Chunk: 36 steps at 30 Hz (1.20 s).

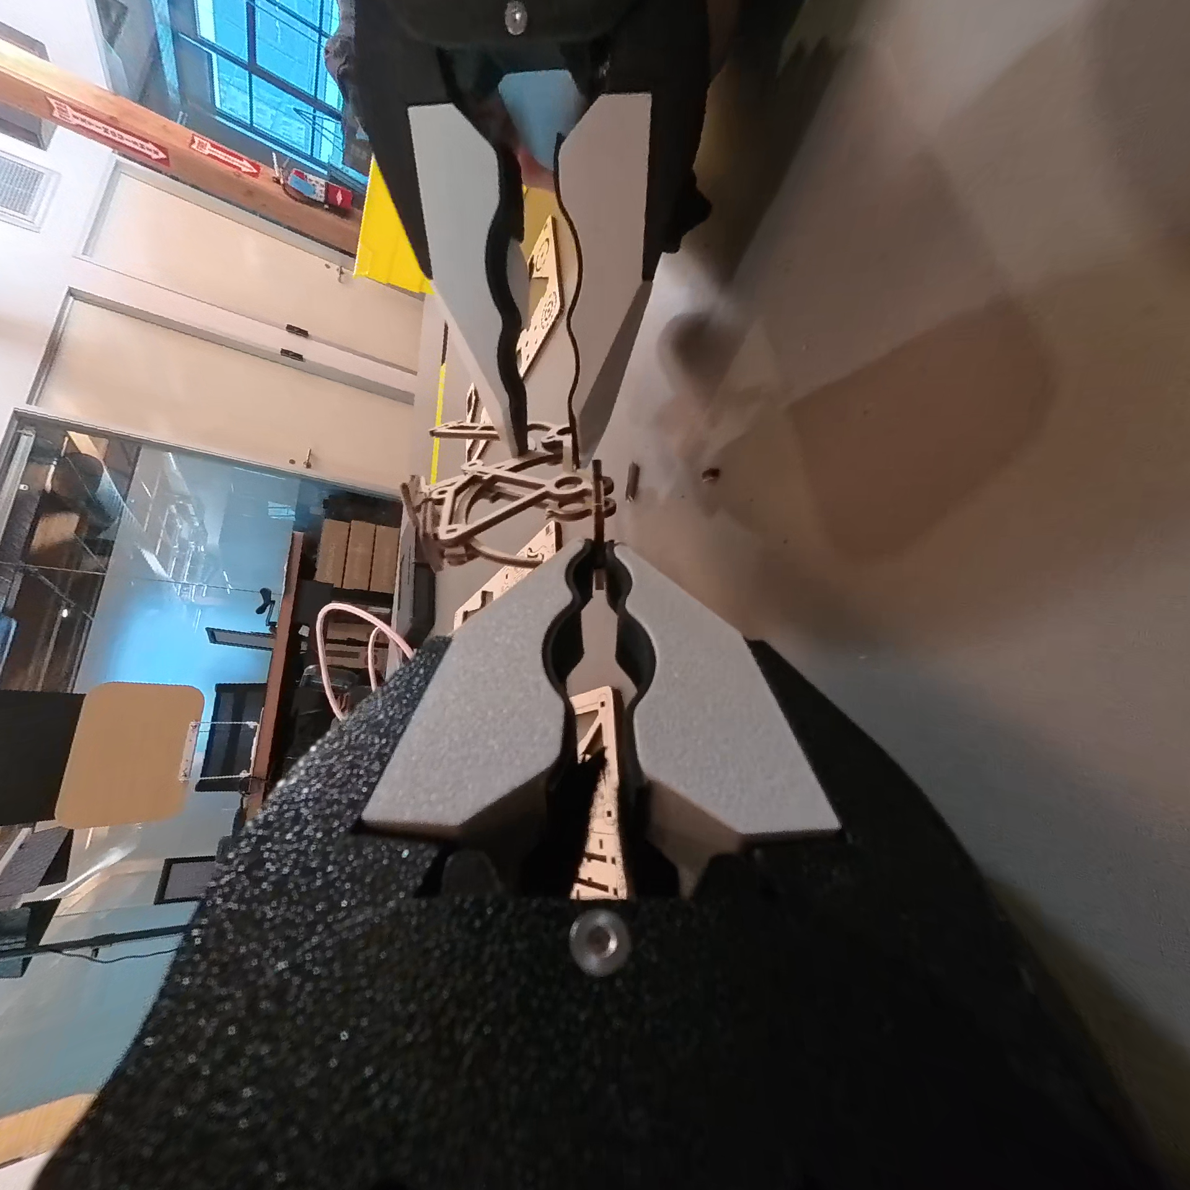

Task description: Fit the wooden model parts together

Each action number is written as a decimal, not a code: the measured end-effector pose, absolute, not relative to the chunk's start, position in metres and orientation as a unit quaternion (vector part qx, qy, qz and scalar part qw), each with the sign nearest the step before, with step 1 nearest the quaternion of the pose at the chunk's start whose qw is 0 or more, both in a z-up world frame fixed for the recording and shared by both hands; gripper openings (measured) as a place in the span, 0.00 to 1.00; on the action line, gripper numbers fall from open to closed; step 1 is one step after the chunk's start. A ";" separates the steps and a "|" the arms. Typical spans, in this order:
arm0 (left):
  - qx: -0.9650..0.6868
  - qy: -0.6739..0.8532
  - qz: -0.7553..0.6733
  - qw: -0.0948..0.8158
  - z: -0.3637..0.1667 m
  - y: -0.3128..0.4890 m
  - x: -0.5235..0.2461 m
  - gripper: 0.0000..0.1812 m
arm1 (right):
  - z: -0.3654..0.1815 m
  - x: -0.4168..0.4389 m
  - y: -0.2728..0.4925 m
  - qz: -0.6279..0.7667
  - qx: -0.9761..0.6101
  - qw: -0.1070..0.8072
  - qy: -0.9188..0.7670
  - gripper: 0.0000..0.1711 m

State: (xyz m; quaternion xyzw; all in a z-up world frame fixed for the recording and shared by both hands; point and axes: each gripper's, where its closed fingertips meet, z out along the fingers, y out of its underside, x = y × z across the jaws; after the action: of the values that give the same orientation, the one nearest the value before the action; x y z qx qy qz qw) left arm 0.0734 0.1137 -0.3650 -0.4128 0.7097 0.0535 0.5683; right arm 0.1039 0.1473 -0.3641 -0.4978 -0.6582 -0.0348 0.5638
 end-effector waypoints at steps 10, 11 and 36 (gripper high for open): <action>-0.420 0.709 0.045 0.564 -0.367 0.114 0.073 0.00 | -0.365 0.104 0.147 -0.031 -0.498 0.562 -0.660 0.11; -0.420 0.709 0.044 0.564 -0.367 0.114 0.073 0.00 | -0.365 0.104 0.147 -0.030 -0.498 0.562 -0.660 0.11; -0.427 0.706 0.036 0.564 -0.367 0.114 0.073 0.00 | -0.364 0.105 0.147 -0.018 -0.501 0.563 -0.657 0.11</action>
State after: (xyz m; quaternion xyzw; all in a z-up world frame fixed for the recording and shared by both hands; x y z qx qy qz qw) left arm 0.0734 0.1141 -0.3666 -0.4269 0.7061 0.0362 0.5638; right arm 0.1047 0.1467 -0.3644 -0.5011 -0.6571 -0.0184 0.5628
